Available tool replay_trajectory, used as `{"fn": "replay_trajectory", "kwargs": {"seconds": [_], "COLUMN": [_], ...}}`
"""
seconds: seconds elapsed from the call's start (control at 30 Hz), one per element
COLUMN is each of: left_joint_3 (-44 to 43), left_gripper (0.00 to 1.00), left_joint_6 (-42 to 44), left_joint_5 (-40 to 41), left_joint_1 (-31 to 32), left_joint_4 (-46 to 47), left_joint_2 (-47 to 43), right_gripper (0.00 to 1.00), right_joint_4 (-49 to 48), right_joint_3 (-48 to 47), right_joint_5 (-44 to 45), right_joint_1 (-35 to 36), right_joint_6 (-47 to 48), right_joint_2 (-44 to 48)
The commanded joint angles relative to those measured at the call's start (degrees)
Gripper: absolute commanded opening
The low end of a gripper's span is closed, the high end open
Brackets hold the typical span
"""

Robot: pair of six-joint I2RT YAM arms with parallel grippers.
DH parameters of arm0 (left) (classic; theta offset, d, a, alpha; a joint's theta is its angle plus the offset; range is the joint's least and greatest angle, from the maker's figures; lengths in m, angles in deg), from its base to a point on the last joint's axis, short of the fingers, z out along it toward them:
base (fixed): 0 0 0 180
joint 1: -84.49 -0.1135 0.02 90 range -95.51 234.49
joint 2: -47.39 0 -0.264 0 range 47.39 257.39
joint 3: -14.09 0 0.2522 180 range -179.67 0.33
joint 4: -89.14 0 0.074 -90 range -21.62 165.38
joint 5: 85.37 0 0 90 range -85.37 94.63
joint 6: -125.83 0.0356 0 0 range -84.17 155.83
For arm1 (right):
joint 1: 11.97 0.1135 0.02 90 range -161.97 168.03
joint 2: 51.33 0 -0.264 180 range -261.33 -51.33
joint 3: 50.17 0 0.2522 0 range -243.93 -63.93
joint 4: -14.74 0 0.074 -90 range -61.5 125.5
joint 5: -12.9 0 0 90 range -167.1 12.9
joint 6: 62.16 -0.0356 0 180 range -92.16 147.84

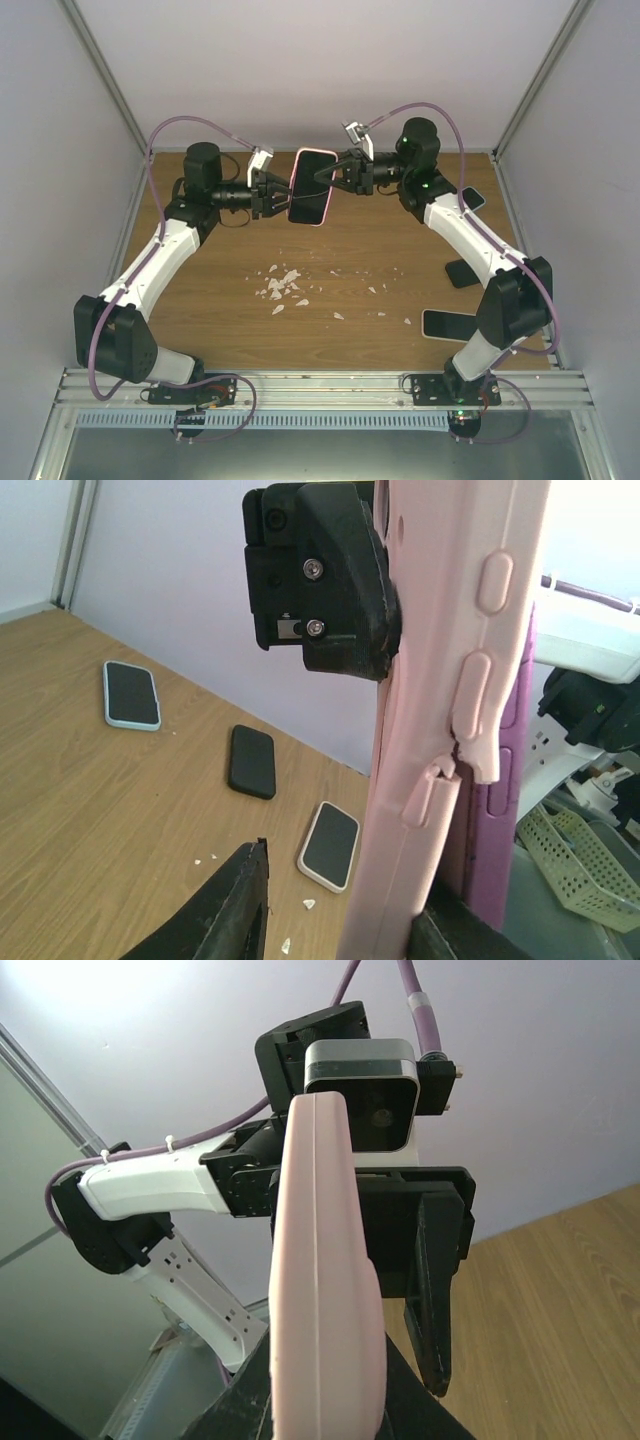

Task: Take the phone out of the phone case
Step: Remove the phone case from the phone.

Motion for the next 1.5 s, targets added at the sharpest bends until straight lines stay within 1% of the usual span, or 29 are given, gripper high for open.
{"fn": "replay_trajectory", "kwargs": {"seconds": [0.0, 0.1, 0.33, 0.37, 0.43, 0.57, 0.63, 0.87, 0.9, 1.0, 1.1, 1.17, 1.23, 1.27, 1.4, 1.47], "left_joint_3": [0.5, 3.7, 5.7, 5.6, 5.5, 5.9, 6.7, 9.7, 10.0, 10.2, 10.9, 11.2, 11.3, 11.2, 11.1, 11.2], "left_gripper": [0.3, 0.28, 0.13, 0.1, 0.01, 0.0, 0.0, 0.0, 0.0, 0.0, 0.0, 0.0, 0.0, 0.0, 0.0, 0.0], "left_joint_6": [-7.8, -11.0, -12.1, -12.2, -12.6, -15.8, -17.6, -22.1, -22.4, -23.6, -26.3, -27.5, -28.5, -28.8, -31.8, -34.4], "left_joint_5": [5.7, 3.8, 3.7, 3.6, 3.7, 3.7, 3.6, 4.4, 5.2, 7.8, 8.4, 9.4, 10.5, 11.2, 13.6, 14.4], "left_joint_1": [0.3, 0.5, 0.7, 0.7, 0.7, 0.4, 0.0, -0.6, -0.7, -1.0, -1.9, -2.2, -2.4, -2.5, -3.2, -3.6], "left_joint_4": [17.2, 21.0, 22.1, 22.2, 22.3, 22.6, 22.7, 22.4, 21.5, 18.6, 19.0, 19.0, 18.7, 18.4, 16.8, 16.4], "left_joint_2": [-2.0, -3.0, -3.5, -3.4, -3.1, -2.6, -2.7, -3.9, -4.1, -4.3, -4.1, -3.8, -3.6, -3.4, -3.0, -2.4], "right_gripper": [0.0, 0.01, 0.0, 0.0, 0.01, 0.02, 0.04, 0.22, 0.26, 0.45, 0.69, 0.81, 0.86, 0.87, 0.88, 0.88], "right_joint_4": [8.7, 8.9, 8.4, 8.2, 8.4, 10.3, 11.3, 15.5, 16.0, 19.9, 22.4, 25.3, 29.4, 31.0, 37.9, 39.3], "right_joint_3": [0.4, -0.4, -0.5, -0.7, -1.2, -1.9, -2.3, -4.2, -4.7, -5.8, -6.0, -6.4, -7.3, -7.6, -9.3, -9.0], "right_joint_5": [-11.3, -10.4, -8.4, -8.4, -8.2, -7.0, -6.0, -3.3, -2.9, -1.3, 0.5, 2.7, 6.2, 7.2, 16.9, 22.8], "right_joint_1": [7.6, 7.6, 7.6, 7.6, 7.6, 7.0, 6.3, 1.9, 1.2, -0.9, -3.0, -4.3, -5.5, -5.9, -5.6, -4.6], "right_joint_6": [2.3, 2.3, 1.3, 1.1, 1.1, 2.0, 2.7, 4.9, 5.4, 8.5, 10.9, 14.0, 18.0, 20.0, 29.6, 34.4], "right_joint_2": [-1.2, -1.8, -3.4, -3.7, -4.3, -4.8, -4.8, -4.8, -4.7, -3.8, -2.6, -2.1, -1.6, -1.3, 0.3, 1.7]}}
